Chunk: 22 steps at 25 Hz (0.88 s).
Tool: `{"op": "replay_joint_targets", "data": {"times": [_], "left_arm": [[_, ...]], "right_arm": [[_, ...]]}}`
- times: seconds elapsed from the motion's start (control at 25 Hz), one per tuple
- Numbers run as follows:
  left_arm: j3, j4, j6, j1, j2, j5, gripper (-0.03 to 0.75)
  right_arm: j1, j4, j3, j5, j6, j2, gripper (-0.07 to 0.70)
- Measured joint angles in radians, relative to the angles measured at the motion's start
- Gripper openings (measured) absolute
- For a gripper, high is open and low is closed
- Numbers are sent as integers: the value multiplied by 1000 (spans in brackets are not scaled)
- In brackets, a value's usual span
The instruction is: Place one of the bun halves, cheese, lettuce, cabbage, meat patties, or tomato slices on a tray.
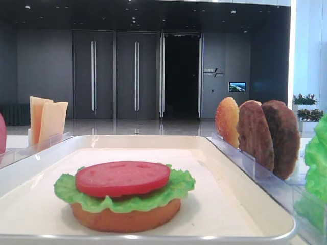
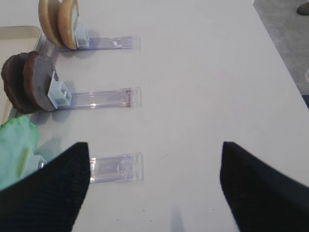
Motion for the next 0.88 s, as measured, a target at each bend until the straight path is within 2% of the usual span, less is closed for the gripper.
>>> {"op": "replay_joint_targets", "data": {"times": [0.36, 0.68, 0.88], "left_arm": [[0, -1, 1, 0, -201, 5, 527], [3, -30, 24, 0, -491, 12, 527], [77, -30, 35, 0, -709, 24, 527]], "right_arm": [[0, 0, 0, 0, 0, 0, 556], [0, 0, 0, 0, 0, 0, 556], [0, 0, 0, 0, 0, 0, 556]]}}
